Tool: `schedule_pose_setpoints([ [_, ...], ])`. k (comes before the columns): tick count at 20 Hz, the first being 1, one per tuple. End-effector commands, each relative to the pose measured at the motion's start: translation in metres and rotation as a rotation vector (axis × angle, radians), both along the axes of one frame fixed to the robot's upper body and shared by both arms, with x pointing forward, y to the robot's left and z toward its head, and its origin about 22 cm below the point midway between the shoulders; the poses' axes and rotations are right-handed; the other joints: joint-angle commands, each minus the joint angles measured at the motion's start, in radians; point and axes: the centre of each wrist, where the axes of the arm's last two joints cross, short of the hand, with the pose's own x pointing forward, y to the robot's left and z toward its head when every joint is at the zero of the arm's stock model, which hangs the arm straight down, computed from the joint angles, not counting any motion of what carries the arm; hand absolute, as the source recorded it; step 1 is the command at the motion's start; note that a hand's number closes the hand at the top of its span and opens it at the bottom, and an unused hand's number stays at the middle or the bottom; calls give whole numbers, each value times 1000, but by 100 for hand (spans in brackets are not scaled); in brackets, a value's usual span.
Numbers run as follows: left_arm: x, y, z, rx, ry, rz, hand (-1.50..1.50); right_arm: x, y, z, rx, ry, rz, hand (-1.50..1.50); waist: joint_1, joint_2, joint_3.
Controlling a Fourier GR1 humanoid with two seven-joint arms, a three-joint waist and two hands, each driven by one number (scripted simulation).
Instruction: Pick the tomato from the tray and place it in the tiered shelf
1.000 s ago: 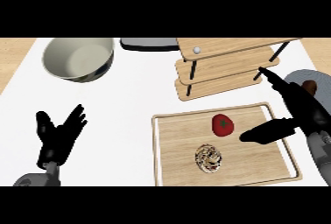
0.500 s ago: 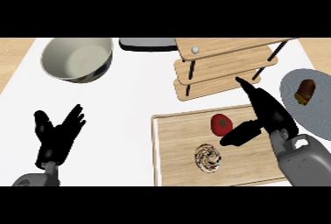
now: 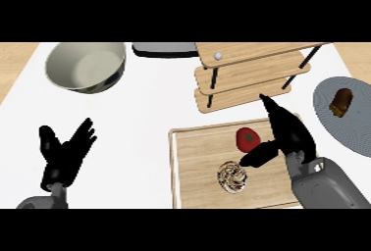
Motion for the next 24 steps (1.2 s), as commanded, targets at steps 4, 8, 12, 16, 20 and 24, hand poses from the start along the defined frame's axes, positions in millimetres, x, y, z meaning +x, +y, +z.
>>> schedule_pose_setpoints([
  [4, -3, 17, -6, 1, 1, -13, 0, 5, -9, 1, -22, 21, -29, -150, -1, 0, 0],
  [8, -14, 11, -10, -2, -4, 9, 0, 11, -4, -28, -60, 42, -46, -150, 0, 0, 0],
  [12, 4, 8, -1, -18, 4, -15, 0, 6, 5, -43, -108, 41, -60, -150, -1, 1, 0],
  [16, -5, 17, -13, -14, -2, -2, 0, 16, 10, -53, -122, 27, -58, -150, 0, 1, 0],
  [20, 7, -3, -8, 5, 1, -15, 0, 20, 13, -65, -101, -10, -67, -150, -1, 1, 0],
  [24, -1, 0, 5, -18, -10, -24, 0, 33, 3, -72, -87, -31, -45, -150, 2, 0, 0],
])
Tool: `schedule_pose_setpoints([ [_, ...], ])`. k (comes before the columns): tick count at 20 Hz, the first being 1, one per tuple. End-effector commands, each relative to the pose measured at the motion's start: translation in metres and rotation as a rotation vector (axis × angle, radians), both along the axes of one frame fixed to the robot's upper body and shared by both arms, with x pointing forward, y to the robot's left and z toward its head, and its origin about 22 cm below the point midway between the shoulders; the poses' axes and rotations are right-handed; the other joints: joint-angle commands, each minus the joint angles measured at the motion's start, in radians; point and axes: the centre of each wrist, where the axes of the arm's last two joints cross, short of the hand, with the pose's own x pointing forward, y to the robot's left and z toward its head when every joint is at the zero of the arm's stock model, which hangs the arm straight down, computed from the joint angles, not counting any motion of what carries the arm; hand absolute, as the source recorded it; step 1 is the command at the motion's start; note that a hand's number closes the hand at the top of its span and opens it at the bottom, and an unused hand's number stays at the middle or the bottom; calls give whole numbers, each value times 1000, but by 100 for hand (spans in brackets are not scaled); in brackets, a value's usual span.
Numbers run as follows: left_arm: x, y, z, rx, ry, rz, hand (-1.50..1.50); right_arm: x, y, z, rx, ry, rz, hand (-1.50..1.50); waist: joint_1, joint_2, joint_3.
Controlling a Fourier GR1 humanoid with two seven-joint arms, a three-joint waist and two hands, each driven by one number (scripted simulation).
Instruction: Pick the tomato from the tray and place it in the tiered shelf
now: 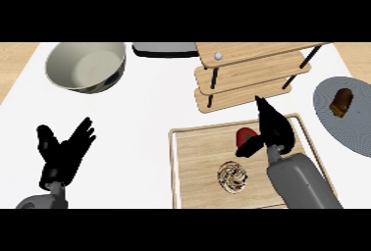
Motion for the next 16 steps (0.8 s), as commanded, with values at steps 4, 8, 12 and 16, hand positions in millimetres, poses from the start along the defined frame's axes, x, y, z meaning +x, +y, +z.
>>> schedule_pose_setpoints([
  [4, -7, -1, 9, 6, 4, -1, 0, -5, -3, -29, 16, -35, 24, -150, 1, 0, 0],
  [8, 5, -7, -2, -6, -1, -5, 0, -11, 19, -49, -43, 162, 245, 150, 11, 4, 0],
  [12, -8, -7, -11, 7, 1, -7, 0, -3, 35, -28, 19, 88, 263, 150, 1, 0, 0],
  [16, -8, -9, 2, 5, -10, 6, 0, -1, 9, -38, 53, 18, 278, 150, 3, 0, 0],
])
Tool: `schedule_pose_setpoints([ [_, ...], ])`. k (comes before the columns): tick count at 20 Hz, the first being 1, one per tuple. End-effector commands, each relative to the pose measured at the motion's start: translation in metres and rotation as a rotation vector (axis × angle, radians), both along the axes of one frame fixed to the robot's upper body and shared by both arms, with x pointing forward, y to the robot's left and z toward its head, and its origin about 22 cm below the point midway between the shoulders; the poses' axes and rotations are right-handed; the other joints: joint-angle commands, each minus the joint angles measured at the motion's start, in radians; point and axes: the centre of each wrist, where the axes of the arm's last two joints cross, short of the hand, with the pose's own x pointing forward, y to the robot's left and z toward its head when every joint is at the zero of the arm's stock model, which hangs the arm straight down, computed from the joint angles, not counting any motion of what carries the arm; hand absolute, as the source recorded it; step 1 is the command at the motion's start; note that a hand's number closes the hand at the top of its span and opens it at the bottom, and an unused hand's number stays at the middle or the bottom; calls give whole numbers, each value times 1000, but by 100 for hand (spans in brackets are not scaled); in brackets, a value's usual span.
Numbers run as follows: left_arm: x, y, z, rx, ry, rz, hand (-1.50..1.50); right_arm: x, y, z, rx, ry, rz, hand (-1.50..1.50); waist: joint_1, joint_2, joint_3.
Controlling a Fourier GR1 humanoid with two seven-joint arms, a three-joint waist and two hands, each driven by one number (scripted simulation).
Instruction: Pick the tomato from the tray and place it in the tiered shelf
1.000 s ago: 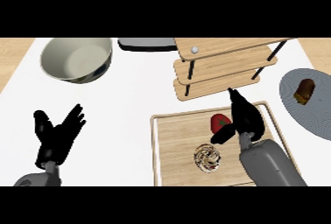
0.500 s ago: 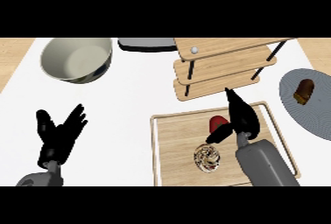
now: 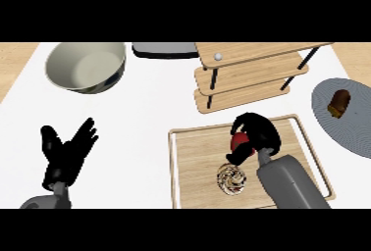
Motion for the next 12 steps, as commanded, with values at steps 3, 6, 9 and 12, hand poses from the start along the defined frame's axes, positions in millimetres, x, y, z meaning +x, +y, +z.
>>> schedule_pose_setpoints([
  [3, -1, -10, -12, -4, 12, 30, 0, -20, 28, -8, 77, -41, 134, 150, -2, 9, 8],
  [6, -3, 1, -1, 1, 15, -7, 0, -26, 31, -7, 108, -3, 364, 150, 2, 9, 9],
  [9, -1, 4, 13, 14, 4, 3, 0, -53, 47, 0, 139, 2, 545, 150, -4, 4, 9],
  [12, 0, 5, -6, 1, 5, 27, 0, -72, 45, 41, 197, -141, 557, 150, -17, 5, 8],
])
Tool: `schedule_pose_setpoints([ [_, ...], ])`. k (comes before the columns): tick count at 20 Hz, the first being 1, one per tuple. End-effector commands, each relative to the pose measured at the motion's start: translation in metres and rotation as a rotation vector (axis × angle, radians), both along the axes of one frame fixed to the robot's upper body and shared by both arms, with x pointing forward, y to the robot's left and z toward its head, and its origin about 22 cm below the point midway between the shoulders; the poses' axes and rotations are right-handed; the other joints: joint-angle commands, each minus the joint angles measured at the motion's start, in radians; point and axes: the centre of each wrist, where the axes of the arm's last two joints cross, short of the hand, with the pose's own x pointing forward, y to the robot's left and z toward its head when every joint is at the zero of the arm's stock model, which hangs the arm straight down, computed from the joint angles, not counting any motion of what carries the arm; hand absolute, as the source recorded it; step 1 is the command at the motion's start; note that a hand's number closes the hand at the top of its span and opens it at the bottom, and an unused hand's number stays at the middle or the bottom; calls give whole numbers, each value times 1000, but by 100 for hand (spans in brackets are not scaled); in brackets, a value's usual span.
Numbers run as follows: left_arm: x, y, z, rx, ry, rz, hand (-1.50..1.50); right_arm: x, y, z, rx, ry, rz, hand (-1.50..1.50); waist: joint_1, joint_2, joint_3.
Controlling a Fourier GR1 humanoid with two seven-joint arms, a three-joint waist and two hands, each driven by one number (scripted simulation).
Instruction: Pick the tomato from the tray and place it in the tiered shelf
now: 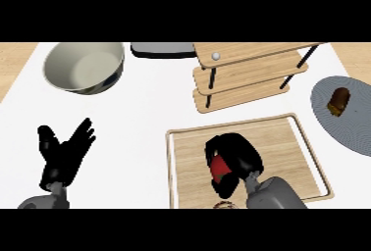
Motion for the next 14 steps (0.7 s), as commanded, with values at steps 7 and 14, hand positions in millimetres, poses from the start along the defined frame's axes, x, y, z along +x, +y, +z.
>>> schedule_pose_setpoints([
  [7, -5, -6, -2, -1, 20, 25, 0, -67, -24, 119, 229, -365, 13, 150, -24, -6, 1],
  [14, 2, -15, -6, -11, 7, 0, 0, -92, -47, 212, 244, -498, -156, 150, -7, -1, -1],
])
